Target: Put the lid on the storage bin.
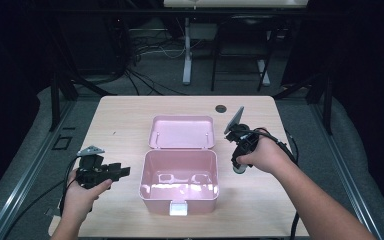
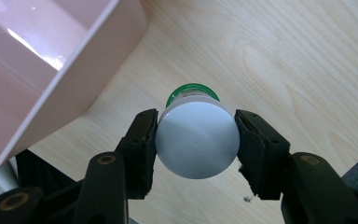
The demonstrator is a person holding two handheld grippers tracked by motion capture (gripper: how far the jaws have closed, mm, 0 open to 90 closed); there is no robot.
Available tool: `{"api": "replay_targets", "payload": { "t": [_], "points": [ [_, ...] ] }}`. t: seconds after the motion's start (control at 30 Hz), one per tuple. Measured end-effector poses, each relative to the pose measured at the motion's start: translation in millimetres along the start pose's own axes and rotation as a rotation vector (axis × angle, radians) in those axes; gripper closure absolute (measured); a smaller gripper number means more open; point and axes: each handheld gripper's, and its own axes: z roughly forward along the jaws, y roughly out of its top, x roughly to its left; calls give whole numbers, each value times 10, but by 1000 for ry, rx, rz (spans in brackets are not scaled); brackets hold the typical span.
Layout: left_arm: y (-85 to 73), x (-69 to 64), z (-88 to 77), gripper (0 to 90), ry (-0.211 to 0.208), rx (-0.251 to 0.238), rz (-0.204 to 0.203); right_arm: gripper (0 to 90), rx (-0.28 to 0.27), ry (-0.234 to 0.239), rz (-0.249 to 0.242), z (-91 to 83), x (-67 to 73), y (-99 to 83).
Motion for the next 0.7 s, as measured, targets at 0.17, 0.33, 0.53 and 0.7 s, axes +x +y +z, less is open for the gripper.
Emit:
{"api": "replay_targets", "payload": {
  "t": [0.17, 0.33, 0.53, 0.7],
  "points": [
    [0, 4, -2, 517, 0, 0, 0, 504, -7, -7, -20, -87, 54, 32],
    [1, 5, -9, 518, 1, -2, -1, 504, -5, -2, -28, -128, 72, 60],
    [0, 4, -2, 518, 1, 1, 1, 504, -4, -3, -36, -179, 87, 86],
    [0, 5, -5, 517, 2, 1, -1, 504, -6, -5, -45, -250, 108, 106]
  ]
}}
